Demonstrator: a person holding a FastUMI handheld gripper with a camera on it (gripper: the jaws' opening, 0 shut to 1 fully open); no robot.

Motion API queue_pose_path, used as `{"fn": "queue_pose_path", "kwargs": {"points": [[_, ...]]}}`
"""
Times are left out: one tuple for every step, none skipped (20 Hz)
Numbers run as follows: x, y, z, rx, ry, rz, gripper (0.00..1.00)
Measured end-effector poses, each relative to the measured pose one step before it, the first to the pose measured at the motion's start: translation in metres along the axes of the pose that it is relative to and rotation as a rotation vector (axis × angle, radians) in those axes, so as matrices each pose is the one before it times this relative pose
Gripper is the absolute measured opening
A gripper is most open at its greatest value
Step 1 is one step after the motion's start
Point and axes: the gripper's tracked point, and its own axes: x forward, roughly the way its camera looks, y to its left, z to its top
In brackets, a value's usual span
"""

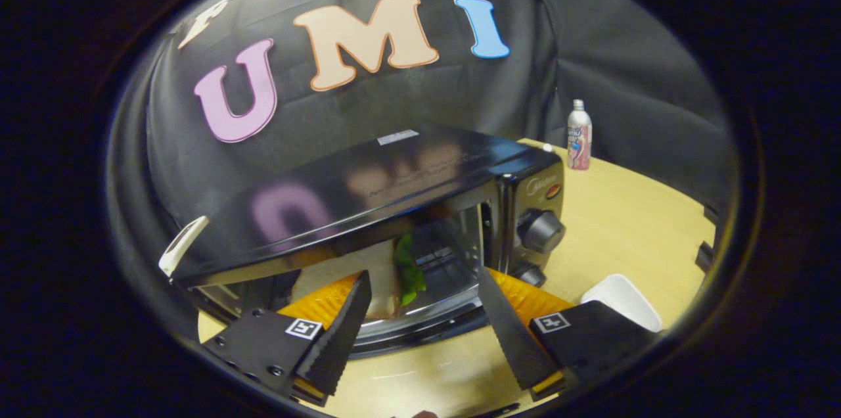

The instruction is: Open the toaster oven, put the food inside, and close the toaster oven door.

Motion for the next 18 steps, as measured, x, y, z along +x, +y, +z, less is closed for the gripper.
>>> {"fn": "queue_pose_path", "kwargs": {"points": [[-0.00908,-0.00218,0.00093,-0.01271,0.00380,-0.00477,1.00],[-0.00829,-0.00396,-0.00195,-0.02106,0.00786,-0.01190,1.00],[-0.00940,-0.00246,-0.00318,-0.02928,0.01577,-0.00915,1.00],[-0.00944,-0.00082,-0.00650,-0.03315,0.02505,-0.00675,1.00],[-0.01072,-0.00037,-0.00660,-0.03894,0.02801,-0.00591,1.00],[-0.01228,0.00025,-0.00767,-0.04688,0.02824,-0.00239,1.00],[-0.00987,0.00042,-0.00702,-0.03981,0.02287,0.00080,1.00],[-0.01092,0.00359,-0.00938,-0.03865,0.02329,0.00876,1.00],[-0.01007,0.00537,-0.00938,-0.03024,0.02217,0.02032,1.00],[-0.01102,0.00697,-0.00992,-0.02544,0.02160,0.02844,1.00],[-0.00810,0.00680,-0.00891,-0.01682,0.01672,0.02707,1.00],[-0.00675,0.00687,-0.01216,-0.01651,0.01977,0.03013,1.00],[-0.00792,0.00598,-0.00982,-0.01309,0.01476,0.02639,1.00],[-0.00699,0.00403,-0.01057,-0.01068,0.01281,0.01821,1.00],[-0.00523,0.00295,-0.01037,-0.00778,0.01402,0.01573,1.00],[-0.00482,0.00368,-0.01268,-0.00195,0.01927,0.01496,1.00],[-0.00198,0.00215,-0.00935,0.00145,0.01708,0.01132,1.00],[0.00076,0.00163,-0.01033,0.00062,0.01670,0.00987,1.00]]}}
